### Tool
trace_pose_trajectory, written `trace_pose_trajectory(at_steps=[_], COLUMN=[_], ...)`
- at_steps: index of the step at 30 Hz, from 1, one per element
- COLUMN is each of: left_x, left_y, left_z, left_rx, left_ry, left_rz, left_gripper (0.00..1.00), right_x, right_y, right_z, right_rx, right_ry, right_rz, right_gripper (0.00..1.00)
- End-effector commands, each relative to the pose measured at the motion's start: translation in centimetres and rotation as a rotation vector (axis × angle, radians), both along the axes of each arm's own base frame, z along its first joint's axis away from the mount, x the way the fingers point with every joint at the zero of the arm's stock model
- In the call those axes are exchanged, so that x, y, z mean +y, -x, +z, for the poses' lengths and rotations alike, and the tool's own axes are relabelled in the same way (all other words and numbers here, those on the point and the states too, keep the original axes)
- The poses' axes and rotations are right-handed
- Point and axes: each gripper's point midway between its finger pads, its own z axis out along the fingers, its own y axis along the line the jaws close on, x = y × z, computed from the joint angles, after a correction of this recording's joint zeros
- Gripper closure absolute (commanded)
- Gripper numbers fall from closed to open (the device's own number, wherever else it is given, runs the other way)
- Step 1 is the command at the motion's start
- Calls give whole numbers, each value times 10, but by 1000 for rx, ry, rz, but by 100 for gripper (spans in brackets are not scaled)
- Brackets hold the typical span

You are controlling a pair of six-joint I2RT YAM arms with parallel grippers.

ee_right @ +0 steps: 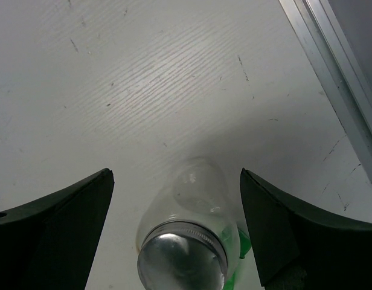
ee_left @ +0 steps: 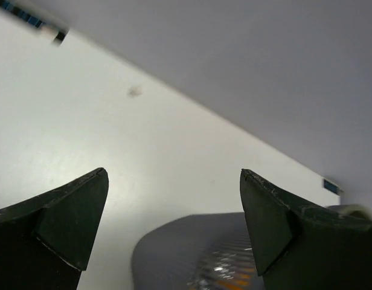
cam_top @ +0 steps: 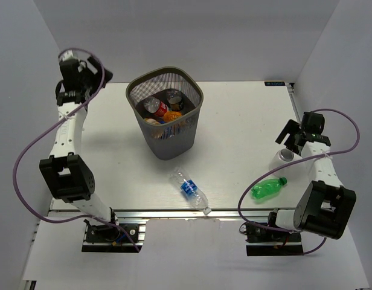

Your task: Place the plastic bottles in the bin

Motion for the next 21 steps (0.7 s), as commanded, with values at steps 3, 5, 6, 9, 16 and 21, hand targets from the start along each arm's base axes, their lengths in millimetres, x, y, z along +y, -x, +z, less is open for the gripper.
trace_pose_trajectory(at_steps=[3, 5, 6, 9, 16, 21], left_x=[29, 32, 36, 45, 47, 46], left_y=[40, 49, 54, 65, 70, 72], left_z=[-74, -90, -99, -120, -145, -153], left_rx=[117, 149, 173, 234, 285, 307], left_ry=[73, 82, 81, 60, 51, 49], left_rz=[121, 122, 135, 178, 183, 184], left_gripper=[2, 2, 2, 2, 2, 2], right_x=[-8, -6, -5, 3, 7, 8], right_y=[5, 7, 8, 17, 31, 31], right_z=[-11, -14, -15, -24, -36, -32], right_rx=[74, 84, 89, 103, 140, 124], right_ry=[13, 3, -5, -42, -53, -54], right_rz=[-38, -38, -34, -29, -39, -33], right_gripper=[11, 11, 11, 11, 11, 19])
